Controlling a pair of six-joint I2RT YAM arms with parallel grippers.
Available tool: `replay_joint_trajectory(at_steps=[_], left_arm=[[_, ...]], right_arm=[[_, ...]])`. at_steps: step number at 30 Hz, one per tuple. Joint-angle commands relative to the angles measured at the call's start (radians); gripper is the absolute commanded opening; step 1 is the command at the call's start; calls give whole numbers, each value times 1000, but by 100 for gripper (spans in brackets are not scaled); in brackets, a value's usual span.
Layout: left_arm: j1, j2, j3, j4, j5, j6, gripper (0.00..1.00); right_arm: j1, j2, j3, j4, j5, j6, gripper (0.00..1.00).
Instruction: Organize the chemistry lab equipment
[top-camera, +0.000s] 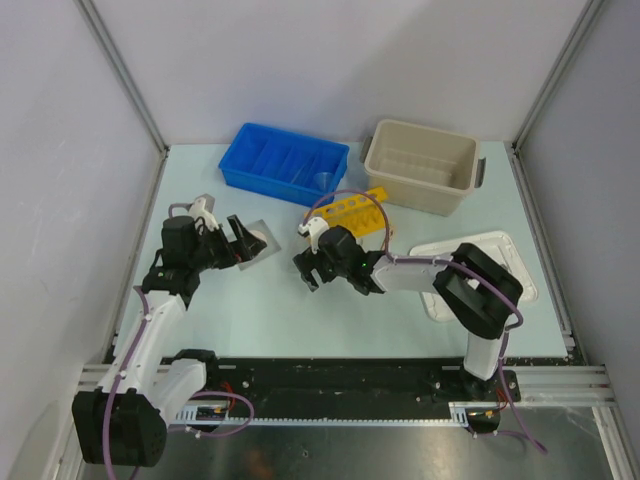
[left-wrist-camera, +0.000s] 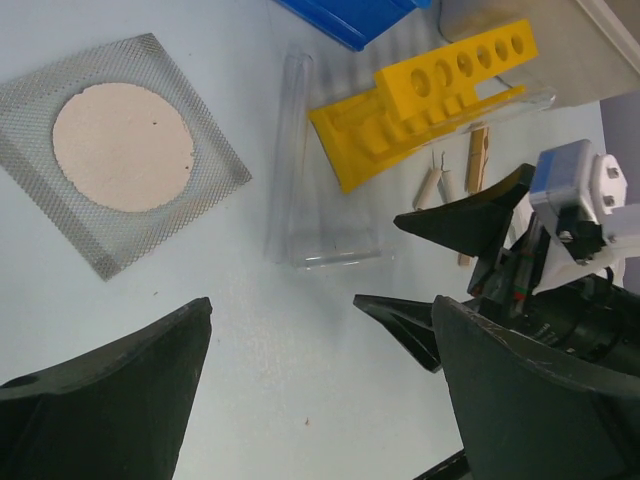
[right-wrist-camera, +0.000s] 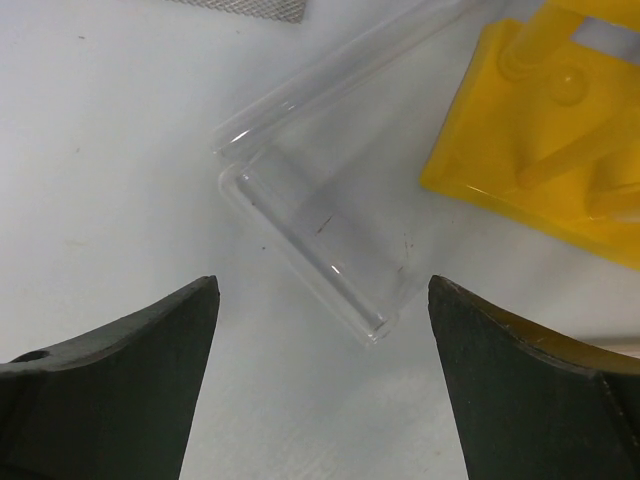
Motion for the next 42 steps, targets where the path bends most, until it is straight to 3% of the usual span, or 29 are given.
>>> replay_joint_trajectory(at_steps=[1, 12, 21, 32, 42], left_arm=[[8, -22, -7, 10, -1, -18, 96], [8, -10, -7, 10, 15, -17, 87], [8, 24, -13, 10, 72, -9, 79], [8, 32, -38, 10, 112, -30, 73], [8, 87, -42, 10, 138, -69, 67]], right_arm=[[1, 41, 57, 16, 13, -63, 91], [8, 72, 66, -41, -78, -82, 85], [43, 82, 67, -68, -111, -80, 69], [72, 113, 66, -39, -47, -60, 45], [112, 113, 66, -64, 16, -47, 32]])
